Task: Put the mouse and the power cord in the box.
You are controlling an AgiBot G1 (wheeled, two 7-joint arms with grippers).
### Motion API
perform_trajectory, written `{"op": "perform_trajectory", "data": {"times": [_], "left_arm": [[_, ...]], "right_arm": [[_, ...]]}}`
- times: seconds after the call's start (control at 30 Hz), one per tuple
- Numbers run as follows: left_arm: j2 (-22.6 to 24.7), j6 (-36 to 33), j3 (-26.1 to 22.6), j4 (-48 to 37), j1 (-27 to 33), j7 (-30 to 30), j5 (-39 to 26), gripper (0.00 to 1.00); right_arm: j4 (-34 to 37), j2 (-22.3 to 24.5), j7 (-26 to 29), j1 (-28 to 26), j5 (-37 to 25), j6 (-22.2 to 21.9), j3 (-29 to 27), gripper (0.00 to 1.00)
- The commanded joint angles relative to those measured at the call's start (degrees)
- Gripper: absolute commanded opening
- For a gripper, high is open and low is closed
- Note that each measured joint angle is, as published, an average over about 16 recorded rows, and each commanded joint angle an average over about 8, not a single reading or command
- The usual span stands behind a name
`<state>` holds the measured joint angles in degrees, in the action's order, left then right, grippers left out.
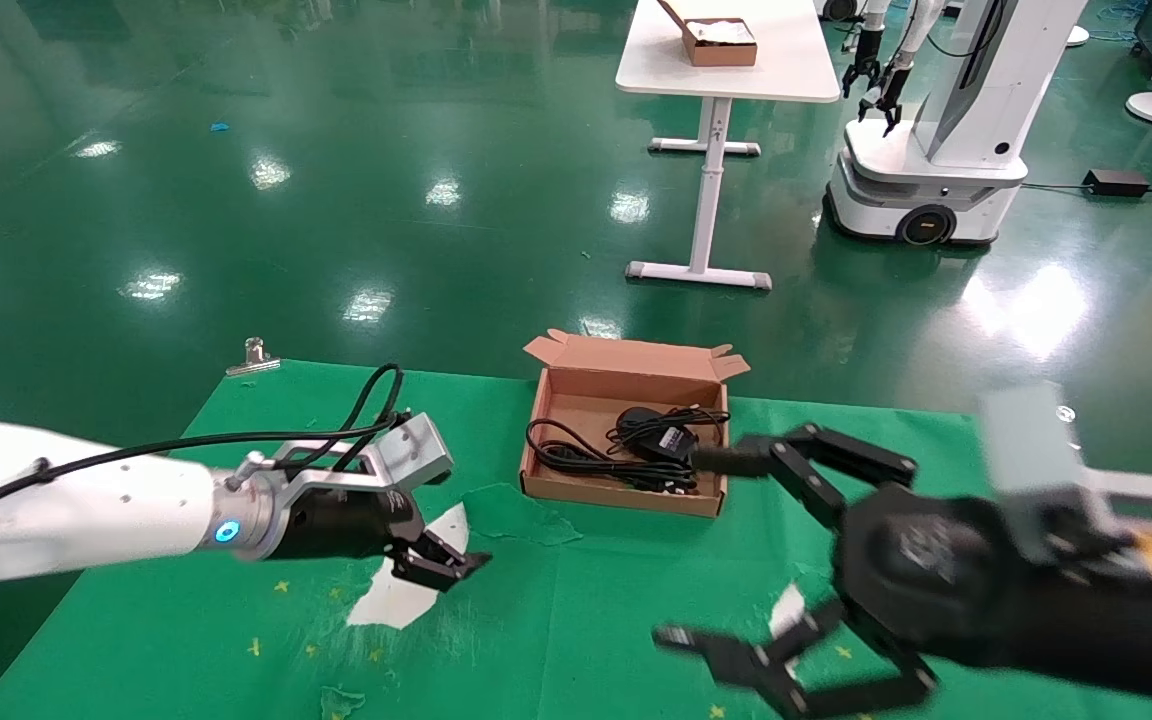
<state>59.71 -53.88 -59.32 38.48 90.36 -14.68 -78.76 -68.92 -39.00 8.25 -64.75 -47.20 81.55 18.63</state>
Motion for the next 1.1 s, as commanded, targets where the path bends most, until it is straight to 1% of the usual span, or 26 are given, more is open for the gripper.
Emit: {"op": "perform_trajectory", "data": {"times": [0.03,0.23,1.1], "left_arm": [[-1.3,-1.7,2.3,1.9,-1.5,0.2,2.0,1.0],[-5.2,-6.7,9.2,7.4,-6.1,0.8,7.8,1.0],[-22.2,-28.6,38.9,31.5,-25.9,3.5,33.2,1.0]], "right_arm": [[-1.9,1.6,1.0,1.3,2.2,1.7,-1.1,1.0],[-4.6,3.9,2.5,3.1,5.3,4.1,-2.6,1.0],[-4.6,4.0,2.4,3.1,5.4,4.1,-2.5,1.0]]}}
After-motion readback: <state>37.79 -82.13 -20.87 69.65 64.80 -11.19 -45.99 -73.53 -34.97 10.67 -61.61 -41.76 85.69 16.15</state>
